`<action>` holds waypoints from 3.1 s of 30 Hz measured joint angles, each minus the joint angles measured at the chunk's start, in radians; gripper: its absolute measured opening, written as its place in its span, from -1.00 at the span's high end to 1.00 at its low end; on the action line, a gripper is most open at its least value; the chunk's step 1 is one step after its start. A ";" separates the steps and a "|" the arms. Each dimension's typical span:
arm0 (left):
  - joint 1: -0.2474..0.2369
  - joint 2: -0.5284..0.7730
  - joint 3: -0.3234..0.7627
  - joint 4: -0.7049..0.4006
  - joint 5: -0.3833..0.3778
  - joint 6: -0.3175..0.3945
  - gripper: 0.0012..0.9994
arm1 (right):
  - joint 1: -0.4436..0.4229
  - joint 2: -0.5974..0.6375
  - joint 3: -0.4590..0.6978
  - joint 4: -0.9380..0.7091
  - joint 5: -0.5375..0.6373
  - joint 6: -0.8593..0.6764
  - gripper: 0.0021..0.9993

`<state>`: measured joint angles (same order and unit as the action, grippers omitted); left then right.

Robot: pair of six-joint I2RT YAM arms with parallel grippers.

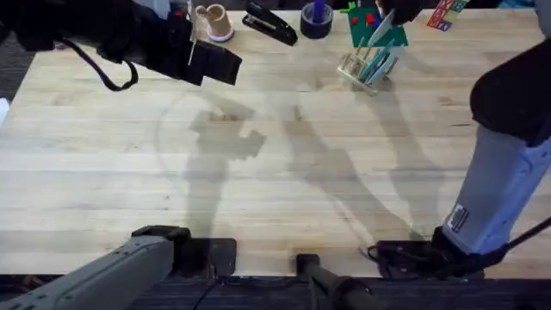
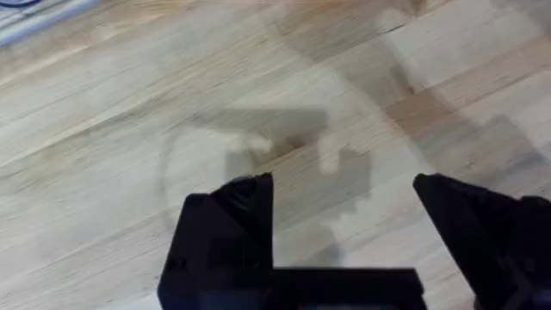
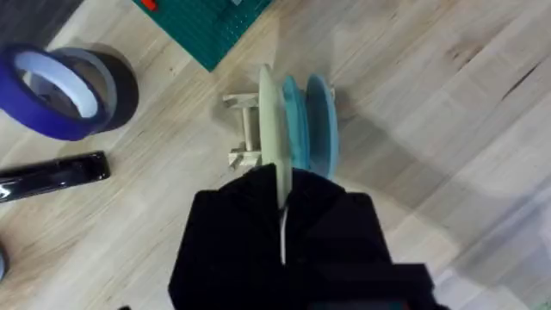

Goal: Pick up the plates from the table one by one and place each into a slot on the dish rack.

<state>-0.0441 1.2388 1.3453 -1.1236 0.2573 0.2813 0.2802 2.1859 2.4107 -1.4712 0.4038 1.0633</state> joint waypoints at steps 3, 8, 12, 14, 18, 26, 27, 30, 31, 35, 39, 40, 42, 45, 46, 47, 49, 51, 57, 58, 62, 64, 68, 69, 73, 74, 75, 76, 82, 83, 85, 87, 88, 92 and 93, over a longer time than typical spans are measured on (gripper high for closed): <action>0.000 0.000 0.000 0.000 0.000 0.000 -0.99 | 0.000 0.021 0.000 -0.003 0.000 0.004 0.95; 0.000 0.000 0.000 0.000 0.000 0.000 -0.99 | 0.000 0.069 0.000 0.003 0.000 0.007 0.95; 0.000 0.000 0.000 0.000 0.000 0.000 -0.99 | 0.000 0.074 0.000 0.011 0.000 0.007 0.95; 0.000 0.000 0.000 0.000 0.000 0.000 -0.99 | 0.000 0.074 0.000 0.020 0.000 0.007 0.95; 0.000 0.000 0.000 0.000 0.000 0.000 -0.99 | 0.000 0.074 0.000 0.028 0.000 0.007 0.94; 0.000 0.000 0.000 0.000 0.000 0.000 -0.99 | 0.000 0.079 0.000 0.025 0.000 0.007 0.94; 0.000 0.000 0.000 0.000 0.000 0.000 -0.99 | 0.000 0.081 0.000 0.025 -0.001 0.007 0.94; 0.000 0.000 0.000 0.000 0.000 0.000 -0.99 | 0.000 0.096 0.000 0.025 -0.006 0.007 0.94; 0.000 0.000 0.000 0.000 0.000 0.000 -0.99 | 0.000 0.103 0.000 0.025 -0.008 0.007 0.94; 0.000 0.000 0.000 0.000 0.000 0.000 -0.99 | 0.000 0.132 0.000 0.025 -0.013 0.007 0.94; 0.000 0.000 0.000 0.000 0.000 0.000 -0.99 | 0.000 0.140 0.000 0.025 -0.016 0.007 0.94; 0.000 0.000 0.000 0.000 0.000 0.000 -0.99 | 0.000 0.140 0.000 0.025 -0.016 0.007 0.94; 0.000 0.000 0.000 0.000 0.000 0.000 -0.99 | 0.000 0.140 0.000 0.025 -0.017 0.007 0.94; 0.000 0.000 0.000 0.000 0.000 0.000 -0.99 | 0.000 0.140 0.000 0.025 -0.017 0.007 0.94; 0.000 0.000 0.000 0.000 0.000 0.000 -0.99 | 0.000 0.140 0.000 0.025 -0.017 0.007 0.94; 0.000 0.000 0.000 0.000 0.000 0.000 -0.99 | 0.000 0.140 0.000 0.025 -0.018 0.007 0.94; 0.000 0.000 0.000 0.000 0.000 0.000 -0.99 | 0.000 0.140 0.000 0.025 -0.019 0.007 0.94; 0.000 0.000 0.000 0.000 0.000 0.000 -0.99 | 0.000 0.140 0.000 0.025 -0.019 0.007 0.94; 0.000 0.000 0.000 0.000 0.000 0.000 -0.99 | 0.000 0.140 0.000 0.025 -0.019 0.008 0.64; 0.000 0.000 0.000 0.000 0.000 0.000 -0.99 | 0.000 0.140 0.000 0.025 -0.019 0.009 0.55; 0.000 0.000 0.000 0.000 0.000 0.000 -0.99 | 0.000 0.140 0.000 0.025 -0.019 0.010 0.48; 0.000 0.000 0.000 0.000 0.000 0.000 -0.99 | 0.000 0.140 0.000 0.025 -0.019 0.010 0.48; 0.000 0.000 0.000 0.000 0.000 0.000 -0.99 | 0.000 0.140 0.000 0.025 -0.019 0.010 0.47; 0.000 0.000 0.000 0.000 0.000 0.000 -0.99 | 0.000 0.140 0.000 0.024 -0.019 0.010 0.45; 0.000 0.000 0.000 0.000 0.000 0.000 -0.99 | 0.000 0.140 0.000 0.016 -0.019 0.010 0.39; 0.000 0.000 0.000 0.000 0.000 0.000 -0.99 | 0.000 0.140 0.000 0.014 -0.019 0.010 0.38; 0.000 0.000 0.000 0.000 0.000 0.000 -0.99 | 0.000 0.140 0.000 0.010 -0.019 0.010 0.37; 0.000 0.000 0.000 0.000 0.000 0.000 -0.99 | 0.000 0.140 0.001 0.007 -0.019 0.010 0.35; 0.000 0.000 0.000 0.000 0.000 0.000 -0.99 | 0.000 0.140 0.062 -0.049 -0.020 -0.003 0.28; 0.000 0.000 0.000 0.000 0.000 0.000 -0.99 | 0.000 0.140 0.087 -0.066 -0.019 -0.014 0.26; 0.000 0.000 0.000 0.000 0.000 0.000 -0.99 | 0.000 0.140 0.145 -0.111 -0.018 -0.034 0.21; 0.000 0.000 0.000 0.000 0.000 0.000 -0.99 | 0.000 0.139 0.208 -0.144 -0.017 -0.057 0.10; 0.000 0.000 0.000 -0.001 0.000 0.000 -0.99 | 0.000 0.139 0.243 -0.146 -0.016 -0.070 -0.02; 0.000 0.000 0.000 -0.002 0.000 0.000 -0.99 | 0.000 0.139 0.359 -0.146 -0.021 -0.140 -0.80; 0.000 0.000 0.000 -0.002 0.000 0.000 -0.99 | 0.000 0.139 0.382 -0.146 -0.027 -0.161 -0.94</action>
<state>-0.0441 1.2388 1.3453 -1.1252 0.2569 0.2817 0.2802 2.3253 2.7923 -1.6173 0.3767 0.9019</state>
